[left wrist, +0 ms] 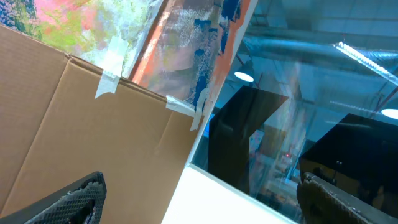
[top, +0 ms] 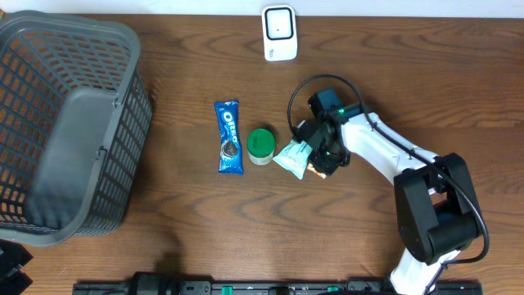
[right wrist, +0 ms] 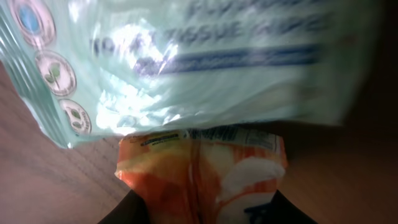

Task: Scan the item barcode
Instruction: 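Grasp the orange Kleenex pack with the right gripper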

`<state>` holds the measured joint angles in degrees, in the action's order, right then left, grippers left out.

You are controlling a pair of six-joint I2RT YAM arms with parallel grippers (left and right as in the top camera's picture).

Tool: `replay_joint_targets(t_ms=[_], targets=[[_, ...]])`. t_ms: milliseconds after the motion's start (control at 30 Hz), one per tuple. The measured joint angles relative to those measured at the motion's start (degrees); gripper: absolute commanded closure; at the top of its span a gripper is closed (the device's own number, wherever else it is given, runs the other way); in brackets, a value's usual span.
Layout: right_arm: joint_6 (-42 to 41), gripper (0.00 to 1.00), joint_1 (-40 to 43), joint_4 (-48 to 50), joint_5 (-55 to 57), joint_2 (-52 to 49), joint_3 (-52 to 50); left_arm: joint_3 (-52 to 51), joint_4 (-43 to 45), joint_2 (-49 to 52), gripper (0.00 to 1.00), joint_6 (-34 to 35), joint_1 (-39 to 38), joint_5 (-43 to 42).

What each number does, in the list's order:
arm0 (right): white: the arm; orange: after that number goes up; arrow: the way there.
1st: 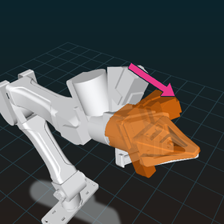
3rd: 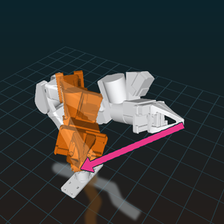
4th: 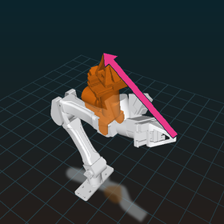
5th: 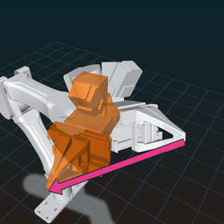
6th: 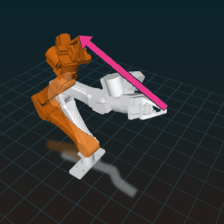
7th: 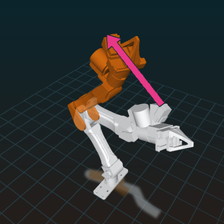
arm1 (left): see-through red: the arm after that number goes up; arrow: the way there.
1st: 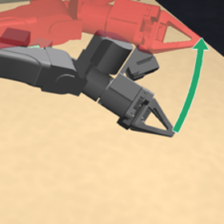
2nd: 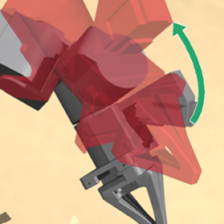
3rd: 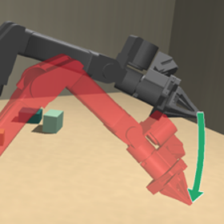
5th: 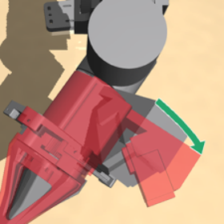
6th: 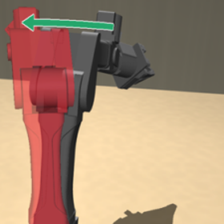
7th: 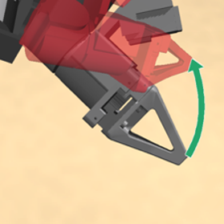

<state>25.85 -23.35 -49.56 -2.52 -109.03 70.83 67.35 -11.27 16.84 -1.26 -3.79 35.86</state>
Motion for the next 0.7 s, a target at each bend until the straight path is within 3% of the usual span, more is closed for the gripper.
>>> replay_joint_targets(t_ms=[233, 367, 700], targets=[[-2.5, 0.68, 0.0, -10.8, -2.3, -0.3, 13.0, 0.0, 0.0, 0.0, 0.02, 0.0, 0.0, 0.0], [-2.3, 0.66, 0.0, -15.8, -10.4, -0.2, 23.7, 0.0, 0.0, 0.0, 0.02, 0.0, 0.0, 0.0], [5.9, 0.64, 0.0, -9.3, -31.3, 9.4, 29.9, 0.0, 0.0, 0.0, 0.02, 0.0, 0.0, 0.0]])
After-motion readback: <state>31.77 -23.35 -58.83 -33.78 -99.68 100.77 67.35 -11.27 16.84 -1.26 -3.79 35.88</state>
